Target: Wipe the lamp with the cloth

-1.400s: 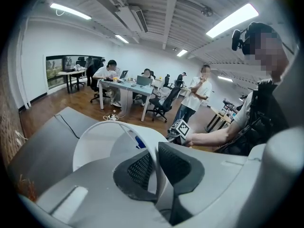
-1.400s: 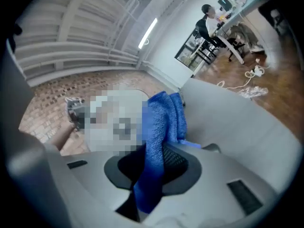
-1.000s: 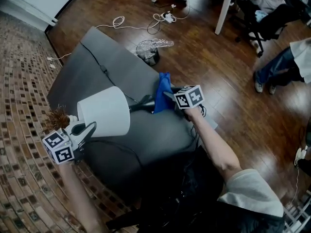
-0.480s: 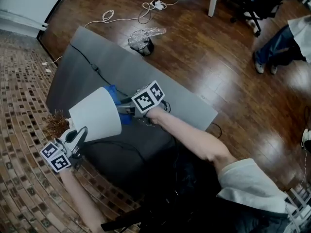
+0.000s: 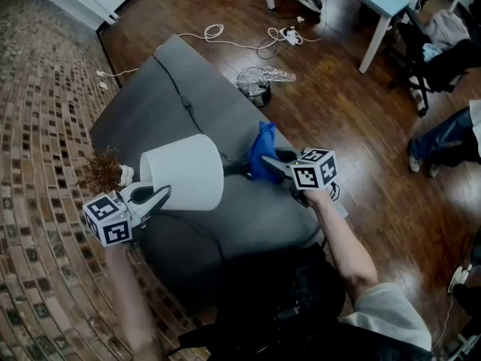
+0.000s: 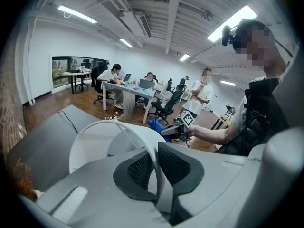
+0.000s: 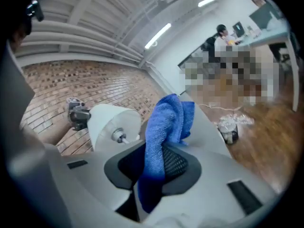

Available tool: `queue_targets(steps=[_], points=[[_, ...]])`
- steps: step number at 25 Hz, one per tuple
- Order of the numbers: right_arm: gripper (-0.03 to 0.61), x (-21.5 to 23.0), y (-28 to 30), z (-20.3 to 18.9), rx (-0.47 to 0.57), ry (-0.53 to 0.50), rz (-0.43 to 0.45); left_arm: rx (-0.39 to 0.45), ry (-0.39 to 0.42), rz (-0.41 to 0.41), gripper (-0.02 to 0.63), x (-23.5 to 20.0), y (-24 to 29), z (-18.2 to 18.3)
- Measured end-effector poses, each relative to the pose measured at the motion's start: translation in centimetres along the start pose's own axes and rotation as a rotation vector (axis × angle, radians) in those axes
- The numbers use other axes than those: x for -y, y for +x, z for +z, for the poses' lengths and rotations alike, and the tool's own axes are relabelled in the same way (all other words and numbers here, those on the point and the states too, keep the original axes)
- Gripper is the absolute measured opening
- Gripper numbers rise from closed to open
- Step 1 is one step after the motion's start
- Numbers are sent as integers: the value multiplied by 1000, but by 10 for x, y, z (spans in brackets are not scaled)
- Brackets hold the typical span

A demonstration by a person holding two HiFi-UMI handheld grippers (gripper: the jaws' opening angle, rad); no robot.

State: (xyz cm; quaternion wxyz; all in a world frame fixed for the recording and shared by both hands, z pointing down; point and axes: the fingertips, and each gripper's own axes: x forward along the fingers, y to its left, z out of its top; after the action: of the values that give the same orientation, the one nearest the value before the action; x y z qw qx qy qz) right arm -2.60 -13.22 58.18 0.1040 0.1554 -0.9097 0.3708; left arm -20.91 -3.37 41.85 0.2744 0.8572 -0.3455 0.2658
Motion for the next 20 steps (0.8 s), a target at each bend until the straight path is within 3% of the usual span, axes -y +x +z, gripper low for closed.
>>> queue_targets(steps=[2,5,7,10,13,16,17,20], points=[[78,-54,-13,36,42,-85,128,-6,-22,11,21,1,4,5],[78,-163,-21,90,132,-140,387,-32,-53,-10,21,4,10,16],[78,-211,-2,99,102,-213,449,-48,-65,-22,21,5,10,21],[78,-202,33,73,-1,-326,329,-73,-65,-16,21,3,15,25],[80,-134,23,52,30,-175,196,-65,-72,-6,29,-3,15,25],[78,-38,7,13,-28,-85,-56,-31,-97,-13,28,-7,11,23],[78,-17,4,0,-48,-63,-97,-25,-103,-11,28,-9,10,23],[78,-14,1,0,25,-70,-69,-17,-126,-6,29,-20,8,25]])
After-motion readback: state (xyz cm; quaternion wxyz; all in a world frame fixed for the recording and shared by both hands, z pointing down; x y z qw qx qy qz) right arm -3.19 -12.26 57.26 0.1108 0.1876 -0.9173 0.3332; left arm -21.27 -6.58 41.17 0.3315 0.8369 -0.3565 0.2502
